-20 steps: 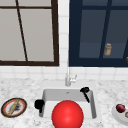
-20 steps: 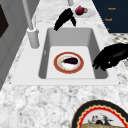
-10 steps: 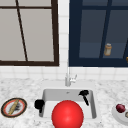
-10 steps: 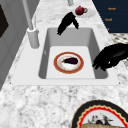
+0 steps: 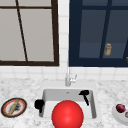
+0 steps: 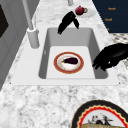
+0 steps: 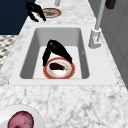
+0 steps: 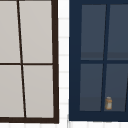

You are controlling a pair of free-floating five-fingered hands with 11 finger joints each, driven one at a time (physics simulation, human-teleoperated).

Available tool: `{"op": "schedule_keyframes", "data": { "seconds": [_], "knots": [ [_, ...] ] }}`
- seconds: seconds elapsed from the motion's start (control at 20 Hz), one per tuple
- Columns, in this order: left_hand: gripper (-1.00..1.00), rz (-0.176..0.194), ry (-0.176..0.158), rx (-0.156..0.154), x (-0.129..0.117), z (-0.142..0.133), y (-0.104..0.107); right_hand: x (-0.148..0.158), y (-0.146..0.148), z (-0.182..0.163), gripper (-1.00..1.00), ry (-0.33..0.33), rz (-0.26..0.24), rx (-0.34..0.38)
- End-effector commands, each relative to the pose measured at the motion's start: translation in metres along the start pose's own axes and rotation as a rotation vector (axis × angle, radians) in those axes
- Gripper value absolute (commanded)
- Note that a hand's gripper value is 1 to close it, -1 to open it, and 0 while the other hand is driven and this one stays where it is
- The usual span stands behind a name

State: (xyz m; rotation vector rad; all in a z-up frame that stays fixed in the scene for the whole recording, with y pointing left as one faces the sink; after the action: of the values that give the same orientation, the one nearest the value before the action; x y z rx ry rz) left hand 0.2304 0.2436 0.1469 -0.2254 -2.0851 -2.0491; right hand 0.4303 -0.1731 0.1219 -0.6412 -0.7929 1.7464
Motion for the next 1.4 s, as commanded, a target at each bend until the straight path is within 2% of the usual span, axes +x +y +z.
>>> {"op": "schedule_keyframes", "data": {
  "seconds": [0.0, 0.4, 0.9, 1.35],
  "knots": [
    [0.0, 0.0, 0.0, 0.0, 0.0, 0.0, 0.0, -0.012, -0.004, 0.011, -1.0, 0.003, -0.037, -0.007],
    [0.0, 0.0, 0.0, 0.0, 0.0, 0.0, 0.0, -0.034, -0.02, 0.045, -1.0, 0.029, -0.091, 0.02],
    [0.0, 0.0, 0.0, 0.0, 0.0, 0.0, 0.0, -0.066, -0.018, 0.081, -1.0, 0.015, -0.069, -0.013],
    [0.0, 0.0, 0.0, 0.0, 0.0, 0.0, 0.0, -0.1, -0.012, 0.114, -1.0, 0.005, -0.08, -0.008]
  ]
}}
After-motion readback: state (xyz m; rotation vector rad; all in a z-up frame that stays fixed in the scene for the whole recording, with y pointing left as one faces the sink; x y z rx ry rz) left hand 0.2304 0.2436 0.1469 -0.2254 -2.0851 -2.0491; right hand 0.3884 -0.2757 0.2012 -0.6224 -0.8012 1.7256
